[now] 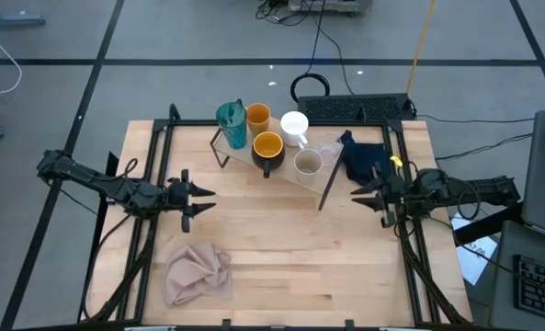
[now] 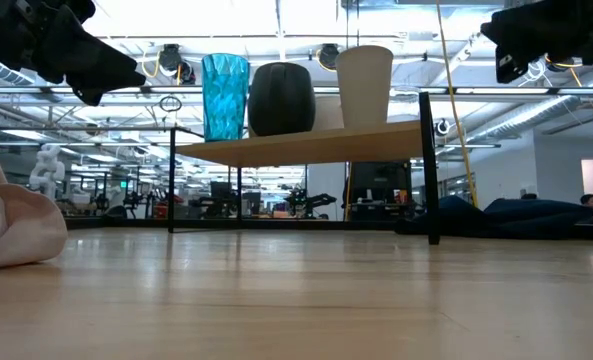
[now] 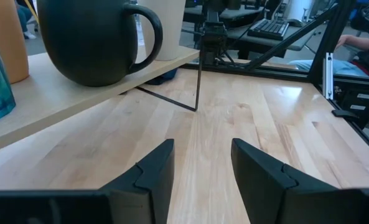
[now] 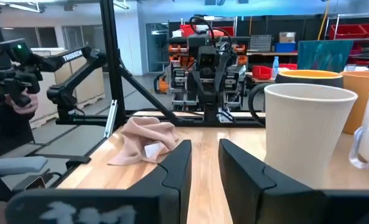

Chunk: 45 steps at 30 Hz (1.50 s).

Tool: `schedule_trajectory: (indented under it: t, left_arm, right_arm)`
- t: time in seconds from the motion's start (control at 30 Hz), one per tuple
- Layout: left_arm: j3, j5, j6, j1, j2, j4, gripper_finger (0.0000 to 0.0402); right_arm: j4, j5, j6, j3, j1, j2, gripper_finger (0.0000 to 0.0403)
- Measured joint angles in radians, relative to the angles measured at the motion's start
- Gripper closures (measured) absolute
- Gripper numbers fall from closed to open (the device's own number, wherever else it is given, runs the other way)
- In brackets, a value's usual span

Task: Stack small to large cups/mugs on shelf
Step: Return to Home Position

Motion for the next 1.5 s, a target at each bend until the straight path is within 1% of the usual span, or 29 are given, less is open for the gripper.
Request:
schedule_trajectory:
  t: [0.1, 0.23, 0.4, 0.6, 0.8, 0.87, 0.97, 1.17, 1.5]
  left_arm:
    - [0.0, 0.0, 0.0, 0.0, 0.0, 0.0, 0.0243]
    - [0.0, 0.0, -0.003, 0.0, 0.0, 0.0, 0.0243]
    - [0.0, 0.0, -0.006, 0.0, 0.0, 0.0, 0.0243]
    - [0.0, 0.0, -0.006, 0.0, 0.0, 0.0, 0.0243]
    - [0.0, -0.001, -0.001, 0.0, 0.0, -0.003, 0.0243]
    - [0.0, -0.001, 0.001, 0.0, 0.0, -0.003, 0.0243]
    - [0.0, -0.001, 0.001, 0.0, 0.0, -0.003, 0.0243]
    - [0.0, 0.0, 0.0, 0.0, 0.0, -0.003, 0.0243]
    - [0.0, 0.0, 0.002, 0.0, 0.0, 0.0, 0.0243]
  right_arm:
    - [0.0, 0.0, 0.014, -0.013, 0.0, 0.0, 0.033]
    - [-0.09, 0.0, 0.016, -0.01, 0.0, -0.013, 0.033]
    - [-0.159, 0.003, 0.025, -0.007, 0.0, -0.08, 0.033]
    - [-0.268, 0.127, 0.025, -0.007, -0.001, -0.188, 0.033]
    - [-0.23, 0.128, 0.03, -0.052, 0.0, -0.178, 0.033]
    - [-0.173, 0.13, 0.036, -0.09, 0.0, -0.18, 0.033]
    - [-0.041, 0.129, 0.024, -0.148, 0.0, -0.182, 0.033]
    - [0.054, 0.127, 0.03, -0.228, 0.0, -0.18, 0.033]
    - [0.058, 0.126, 0.053, -0.242, 0.0, -0.181, 0.033]
